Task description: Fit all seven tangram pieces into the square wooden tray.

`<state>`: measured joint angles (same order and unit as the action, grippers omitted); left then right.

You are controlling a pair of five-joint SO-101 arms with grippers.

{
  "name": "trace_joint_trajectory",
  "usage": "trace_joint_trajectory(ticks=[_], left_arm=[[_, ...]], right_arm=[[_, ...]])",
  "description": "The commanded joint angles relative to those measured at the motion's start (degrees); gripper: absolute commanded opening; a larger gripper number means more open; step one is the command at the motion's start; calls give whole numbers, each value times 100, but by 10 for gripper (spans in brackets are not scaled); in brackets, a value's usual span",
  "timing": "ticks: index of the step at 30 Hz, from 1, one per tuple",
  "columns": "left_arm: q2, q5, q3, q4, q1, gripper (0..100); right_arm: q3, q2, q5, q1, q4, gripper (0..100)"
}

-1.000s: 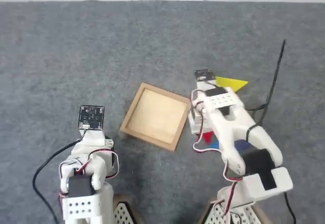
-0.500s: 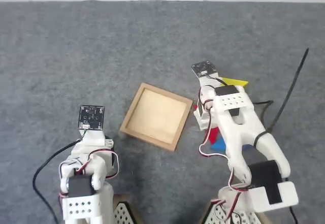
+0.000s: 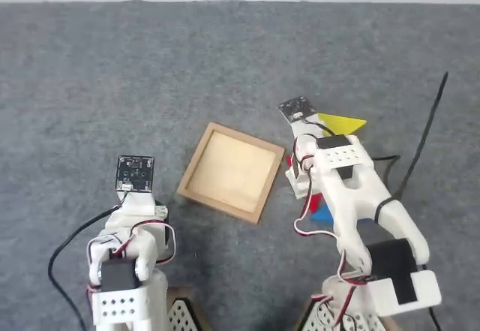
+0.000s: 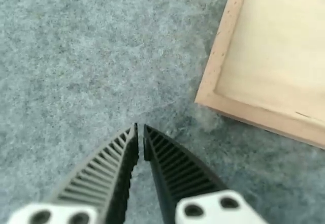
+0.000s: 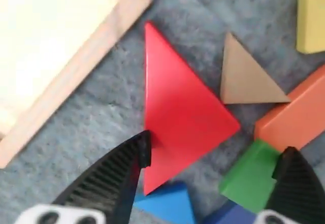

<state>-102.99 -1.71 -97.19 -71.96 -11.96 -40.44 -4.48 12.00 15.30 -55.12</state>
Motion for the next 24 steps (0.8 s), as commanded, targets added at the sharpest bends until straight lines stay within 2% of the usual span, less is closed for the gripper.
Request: trace_joint_trajectory(ticks=[1, 9, 20, 24], left_arm=[[-105, 97, 75, -26, -18, 18], [-105, 97, 75, -26, -18, 18], [-105, 97, 75, -26, -18, 18], [-105, 97, 75, -26, -18, 18]], right_arm=[[9, -268, 158, 242, 84, 384], [501, 760, 176, 268, 66, 384], [633, 848, 211, 312, -92, 382], [633, 840, 193, 312, 154, 326]])
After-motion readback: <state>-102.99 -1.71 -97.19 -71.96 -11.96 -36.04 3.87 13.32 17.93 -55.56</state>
